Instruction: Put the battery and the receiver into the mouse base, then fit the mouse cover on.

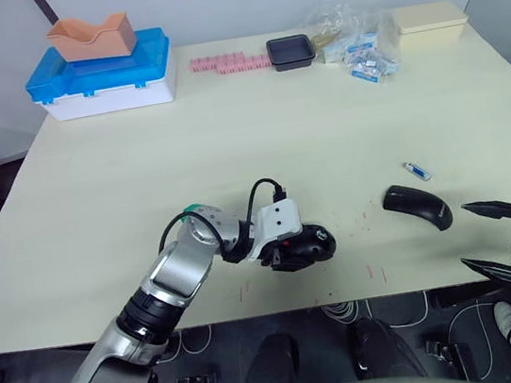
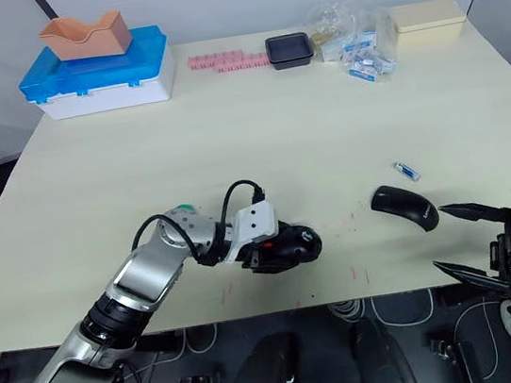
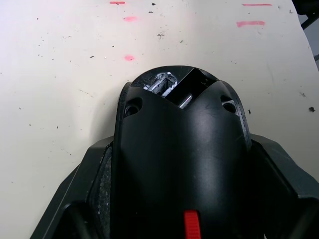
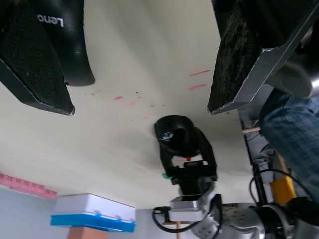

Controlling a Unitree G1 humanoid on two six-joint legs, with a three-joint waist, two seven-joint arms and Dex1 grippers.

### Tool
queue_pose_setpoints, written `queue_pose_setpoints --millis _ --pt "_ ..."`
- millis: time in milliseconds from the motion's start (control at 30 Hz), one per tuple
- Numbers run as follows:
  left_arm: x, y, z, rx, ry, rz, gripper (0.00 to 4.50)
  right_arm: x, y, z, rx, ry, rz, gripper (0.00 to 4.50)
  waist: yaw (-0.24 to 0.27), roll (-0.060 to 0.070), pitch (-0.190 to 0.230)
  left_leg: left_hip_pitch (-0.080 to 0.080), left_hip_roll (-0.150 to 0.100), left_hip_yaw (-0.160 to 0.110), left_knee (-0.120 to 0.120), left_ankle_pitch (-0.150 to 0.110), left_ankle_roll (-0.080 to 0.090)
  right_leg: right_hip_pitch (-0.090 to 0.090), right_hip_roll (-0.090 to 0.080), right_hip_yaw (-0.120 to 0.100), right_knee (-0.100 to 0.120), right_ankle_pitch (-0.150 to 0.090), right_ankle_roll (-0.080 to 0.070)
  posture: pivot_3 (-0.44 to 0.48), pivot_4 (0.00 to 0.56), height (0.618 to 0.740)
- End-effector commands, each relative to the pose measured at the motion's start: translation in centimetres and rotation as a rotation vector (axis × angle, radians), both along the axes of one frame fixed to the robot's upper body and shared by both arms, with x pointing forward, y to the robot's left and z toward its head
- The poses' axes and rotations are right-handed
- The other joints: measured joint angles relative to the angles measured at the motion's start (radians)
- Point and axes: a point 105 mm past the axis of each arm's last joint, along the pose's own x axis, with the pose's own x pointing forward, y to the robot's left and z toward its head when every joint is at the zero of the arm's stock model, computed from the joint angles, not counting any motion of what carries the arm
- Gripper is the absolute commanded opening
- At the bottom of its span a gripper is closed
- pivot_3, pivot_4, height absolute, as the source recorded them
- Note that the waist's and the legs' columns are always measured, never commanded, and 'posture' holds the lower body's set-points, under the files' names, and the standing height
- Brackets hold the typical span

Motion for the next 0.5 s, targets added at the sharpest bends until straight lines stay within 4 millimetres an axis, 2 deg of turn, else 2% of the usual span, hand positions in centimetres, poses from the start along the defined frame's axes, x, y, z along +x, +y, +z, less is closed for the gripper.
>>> queue_pose_setpoints --millis 33,100,300,500 --pt "-0.5 -0.4 -0.5 0.018 0.023 -0.019 2.95 2.1 -0.6 1.7 -0.005 -0.036 -0.167 4.5 0.0 0.0 0.0 0.0 0.0 0.0 0.0 0.0 0.0 0.0 0.0 0.0 0.0 0.0 0.0 0.0 0.15 0.74" --pt "-0.5 -0.4 -0.5 0.02 0.023 -0.022 2.95 3.4 -0.8 1.5 -0.012 0.028 -0.244 4.5 0.001 0.0 0.0 0.0 0.0 0.001 0.0 0.0 0.0 0.0 0.0 0.0 0.0 0.001 0.0 0.0 0.15 0.74" --pt "-0.5 -0.6 -0.2 0.026 0.029 -0.029 2.95 7.0 -1.0 2.2 -0.02 0.052 -0.41 4.5 0.0 0.001 0.0 -0.001 -0.001 0.0 0.0 0.0 0.0 0.0 0.0 0.0 0.0 0.001 0.0 0.0 0.15 0.74" --pt "-0.5 -0.7 -0.2 0.03 0.04 -0.035 2.95 10.6 -2.1 1.0 -0.165 0.153 -0.55 4.5 0.002 0.001 0.0 -0.001 -0.001 0.0 0.0 0.0 0.0 0.0 0.0 -0.001 0.0 0.001 0.0 0.0 0.15 0.74"
